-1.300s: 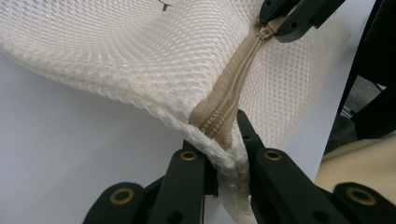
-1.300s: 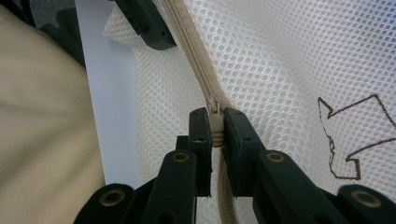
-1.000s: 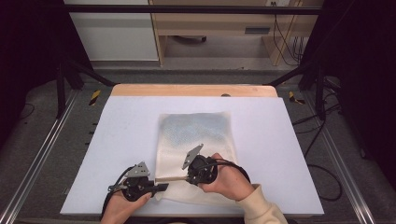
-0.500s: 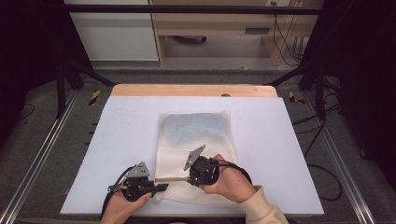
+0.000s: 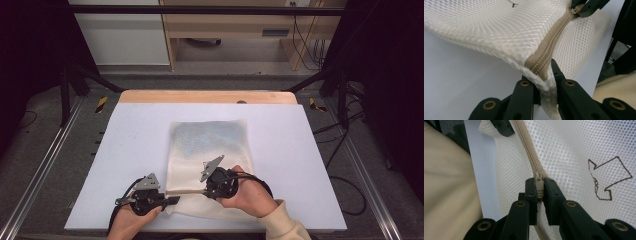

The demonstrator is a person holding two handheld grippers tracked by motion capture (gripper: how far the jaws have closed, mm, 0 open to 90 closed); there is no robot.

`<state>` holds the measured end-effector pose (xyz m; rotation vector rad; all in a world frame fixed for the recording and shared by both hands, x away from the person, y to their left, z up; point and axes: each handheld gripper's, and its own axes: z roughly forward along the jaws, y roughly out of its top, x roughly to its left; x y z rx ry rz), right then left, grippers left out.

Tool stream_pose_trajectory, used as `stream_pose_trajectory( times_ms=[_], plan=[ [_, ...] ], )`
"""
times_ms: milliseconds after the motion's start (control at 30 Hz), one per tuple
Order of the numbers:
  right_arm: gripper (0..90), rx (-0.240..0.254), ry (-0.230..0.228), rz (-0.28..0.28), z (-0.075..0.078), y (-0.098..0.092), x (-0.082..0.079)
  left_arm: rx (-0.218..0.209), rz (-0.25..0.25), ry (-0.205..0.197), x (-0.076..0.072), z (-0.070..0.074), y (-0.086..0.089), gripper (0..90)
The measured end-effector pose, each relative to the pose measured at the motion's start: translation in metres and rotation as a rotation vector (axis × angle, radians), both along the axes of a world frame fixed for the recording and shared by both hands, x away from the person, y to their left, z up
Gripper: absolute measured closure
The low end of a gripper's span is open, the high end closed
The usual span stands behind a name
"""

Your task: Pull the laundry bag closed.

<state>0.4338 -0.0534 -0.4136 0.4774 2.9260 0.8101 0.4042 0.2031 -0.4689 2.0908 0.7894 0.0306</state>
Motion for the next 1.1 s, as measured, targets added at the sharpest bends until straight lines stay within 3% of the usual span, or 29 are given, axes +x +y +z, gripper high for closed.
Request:
stream_pose_trajectory(
  times_ms=[1100],
  plan=[
    [82.3,0.01,0.004,-0.04,0.0,-0.013,-0.003,-0.005,0.004,-0.001,0.0,0.001,0.0,84.4]
  ],
)
